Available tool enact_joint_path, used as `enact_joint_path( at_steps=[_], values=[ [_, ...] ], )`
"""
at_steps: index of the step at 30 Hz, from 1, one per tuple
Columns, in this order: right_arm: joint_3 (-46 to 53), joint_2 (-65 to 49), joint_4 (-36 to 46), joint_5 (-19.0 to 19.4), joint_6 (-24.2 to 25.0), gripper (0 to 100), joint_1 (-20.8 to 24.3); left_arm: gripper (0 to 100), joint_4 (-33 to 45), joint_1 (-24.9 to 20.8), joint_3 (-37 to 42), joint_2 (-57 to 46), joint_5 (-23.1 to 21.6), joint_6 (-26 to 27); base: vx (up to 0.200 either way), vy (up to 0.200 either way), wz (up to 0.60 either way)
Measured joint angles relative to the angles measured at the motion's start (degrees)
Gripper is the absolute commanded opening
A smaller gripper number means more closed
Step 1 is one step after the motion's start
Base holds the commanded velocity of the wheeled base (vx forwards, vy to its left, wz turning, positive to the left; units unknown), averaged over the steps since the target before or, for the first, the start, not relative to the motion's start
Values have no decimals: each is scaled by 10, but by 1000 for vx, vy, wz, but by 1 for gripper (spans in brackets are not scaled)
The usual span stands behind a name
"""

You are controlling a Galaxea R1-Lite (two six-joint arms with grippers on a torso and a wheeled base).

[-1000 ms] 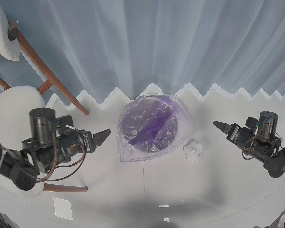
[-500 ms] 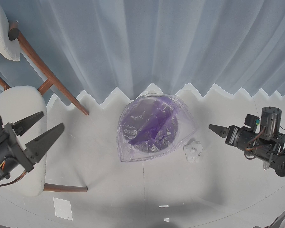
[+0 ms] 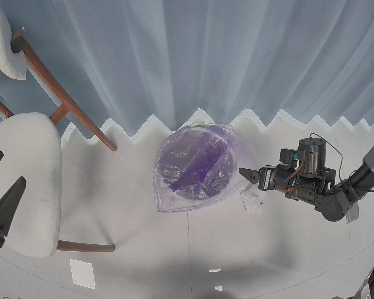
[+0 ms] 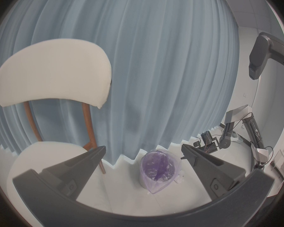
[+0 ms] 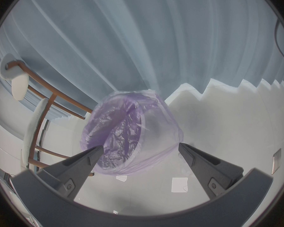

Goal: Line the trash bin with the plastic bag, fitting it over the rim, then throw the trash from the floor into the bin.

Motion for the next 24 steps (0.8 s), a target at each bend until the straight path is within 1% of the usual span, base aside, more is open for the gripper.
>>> enact_joint_path(
  at_steps=[5,8,13,19,24],
  values=[
    [-45,51,-7,-9,-2,100,5,100,3,3,-1,-15,5,30,0,0,0],
    [-80,77,-7,-27,-3,100,9,100,19,5,-2,-19,6,44,0,0,0],
    [-128,114,-4,-59,-3,100,12,100,39,6,-10,-20,7,51,0,0,0],
    [-168,149,10,-65,-3,100,13,100,42,7,-20,-13,11,54,0,0,0],
    [-206,174,25,-74,-4,100,12,100,42,7,-24,-10,15,71,0,0,0]
  ],
)
